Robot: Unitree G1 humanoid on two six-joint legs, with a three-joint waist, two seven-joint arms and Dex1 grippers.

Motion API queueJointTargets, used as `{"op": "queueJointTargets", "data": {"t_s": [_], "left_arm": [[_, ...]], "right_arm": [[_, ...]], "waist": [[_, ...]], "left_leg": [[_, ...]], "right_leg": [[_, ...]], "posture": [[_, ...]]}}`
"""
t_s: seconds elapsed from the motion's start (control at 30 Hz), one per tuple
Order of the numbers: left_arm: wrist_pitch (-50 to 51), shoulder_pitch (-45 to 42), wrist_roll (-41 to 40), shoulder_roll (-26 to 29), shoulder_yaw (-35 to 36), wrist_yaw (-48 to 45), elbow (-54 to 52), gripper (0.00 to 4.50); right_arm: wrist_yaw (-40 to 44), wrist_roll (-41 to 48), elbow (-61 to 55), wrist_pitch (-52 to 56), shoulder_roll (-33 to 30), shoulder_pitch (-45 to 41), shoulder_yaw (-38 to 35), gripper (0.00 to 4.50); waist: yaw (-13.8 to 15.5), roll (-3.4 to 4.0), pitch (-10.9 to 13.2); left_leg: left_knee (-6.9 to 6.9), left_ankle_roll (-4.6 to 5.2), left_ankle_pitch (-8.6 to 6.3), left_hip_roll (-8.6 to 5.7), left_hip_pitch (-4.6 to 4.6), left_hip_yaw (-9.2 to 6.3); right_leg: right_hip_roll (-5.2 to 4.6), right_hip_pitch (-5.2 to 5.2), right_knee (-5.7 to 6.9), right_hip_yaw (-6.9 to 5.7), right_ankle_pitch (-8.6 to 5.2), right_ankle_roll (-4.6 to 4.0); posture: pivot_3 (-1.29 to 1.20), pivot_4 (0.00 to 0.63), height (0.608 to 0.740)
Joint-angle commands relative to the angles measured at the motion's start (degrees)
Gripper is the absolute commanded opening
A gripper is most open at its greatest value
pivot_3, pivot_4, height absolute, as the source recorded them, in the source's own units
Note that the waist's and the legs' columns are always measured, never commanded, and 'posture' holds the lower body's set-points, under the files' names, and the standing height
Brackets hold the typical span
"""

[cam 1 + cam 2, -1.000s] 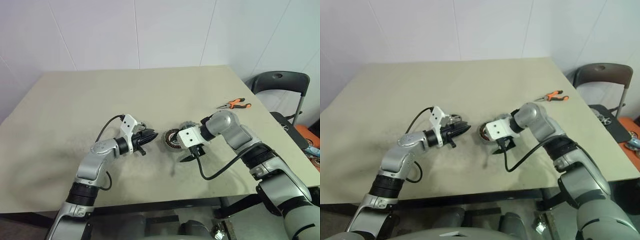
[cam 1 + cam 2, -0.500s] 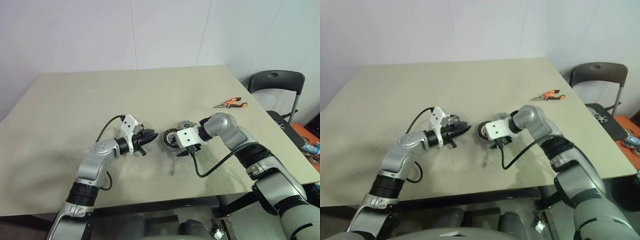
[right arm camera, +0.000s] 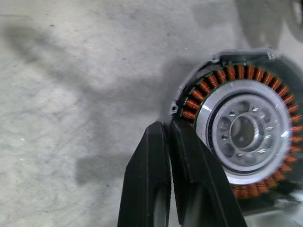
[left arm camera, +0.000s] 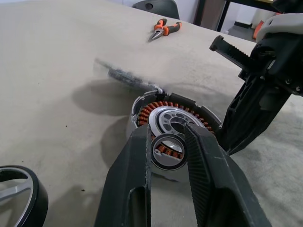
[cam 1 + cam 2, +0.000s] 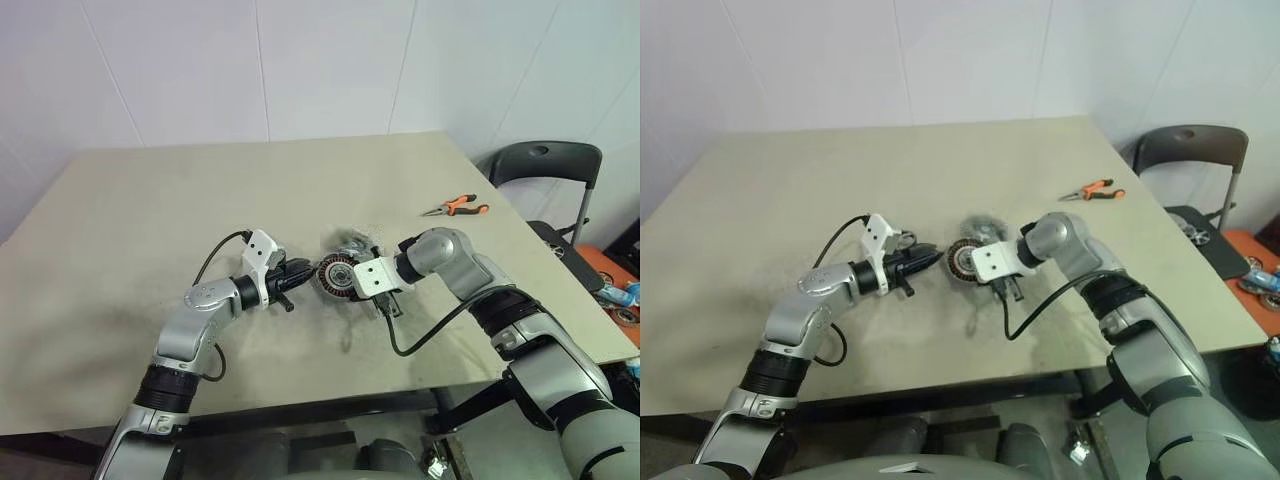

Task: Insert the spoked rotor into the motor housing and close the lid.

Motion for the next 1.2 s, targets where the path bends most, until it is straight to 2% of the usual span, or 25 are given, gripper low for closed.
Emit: {"op": "queueJointTargets", "data": {"t_s": [0.03, 0.2, 0.4, 0.53, 0.77, 0.87, 1.0, 1.2], "left_arm": [[-0.61, -0.89, -0.24, -0.09, 0.41, 0.14, -1.05, 0.70], [-0.64, -0.99, -0.31, -0.29, 0.41, 0.18, -0.98, 0.70], [-0.80, -1.56, -0.45, -0.19, 0.68, -0.15, -0.22, 0.70], [-0.86, -1.90, -0.40, -0.50, 0.55, -0.02, 0.07, 0.70], [-0.22, -1.69, -0.50, -0.72, 0.49, 0.31, -0.87, 0.70], [0.55, -1.15, -0.82, -0.42, 0.46, 0.22, -1.65, 0.70], [3.39, -0.26, -3.12, -0.04, 0.79, -1.13, -3.85, 0.70], [5.35, -0.31, -5.57, 1.36, 1.86, -2.82, -4.31, 0.70]], "right_arm": [[-0.68, -0.20, -1.26, -0.26, 0.19, -1.14, -0.80, 0.11], [3.74, 1.30, -4.78, -0.24, -1.09, -1.05, -0.45, 0.11], [12.05, 2.84, -15.29, -1.76, -4.82, 2.51, 1.43, 0.11], [11.50, 2.63, -17.12, -2.76, -4.25, 3.32, 1.85, 0.11], [5.45, -2.34, -9.33, -8.54, -1.15, 1.07, 3.08, 0.11], [5.70, -2.41, -6.70, -10.70, -0.48, -0.39, 3.24, 0.68], [5.75, -2.56, -6.80, -11.04, -1.03, -0.93, 3.19, 1.96], [8.62, 2.12, -10.55, -4.26, -1.61, -1.57, 0.65, 1.96]], "waist": [[0.02, 0.00, 0.00], [0.09, 0.00, 0.00], [0.31, 0.00, 0.00], [0.25, 0.00, 0.00], [-0.34, -0.06, -0.04], [-1.32, -0.06, -0.04], [-1.48, -0.06, -0.03], [-1.10, -0.06, -0.03]], "left_leg": [[-0.02, 0.00, 0.00, 0.00, 0.00, 0.00], [-0.05, 0.00, 0.00, 0.00, 0.00, 0.03], [-0.10, 0.00, 0.00, -0.01, -0.11, 0.05], [-0.09, 0.00, 0.00, -0.01, -0.12, 0.05], [-0.09, -0.01, 0.00, 0.00, 0.06, 0.05], [-0.14, -0.06, 0.02, 0.00, 0.44, -0.02], [-0.12, -0.27, -0.04, -0.01, 0.77, -0.23], [-0.12, -0.37, 0.00, 0.04, 0.78, -0.34]], "right_leg": [[0.00, -0.01, 0.00, 0.02, 0.00, 0.00], [0.00, -0.05, 0.00, 0.09, 0.00, 0.00], [0.00, -0.20, -0.01, 0.13, 0.00, 0.00], [-0.01, -0.20, -0.02, 0.13, 0.00, 0.00], [0.12, -0.14, 0.00, 0.30, 0.03, -0.05], [0.38, 0.07, 0.00, 0.63, 0.11, -0.20], [0.79, 0.14, -0.02, 1.11, 0.17, -0.58], [0.84, -0.20, 0.02, 1.31, 0.25, -0.73]], "posture": [[0.00, 0.000, 0.740], [0.00, 0.000, 0.740], [0.00, 0.000, 0.740], [0.00, 0.000, 0.740], [0.00, 0.000, 0.740], [0.00, 0.000, 0.740], [0.00, 0.000, 0.740], [0.00, 0.000, 0.740]]}}
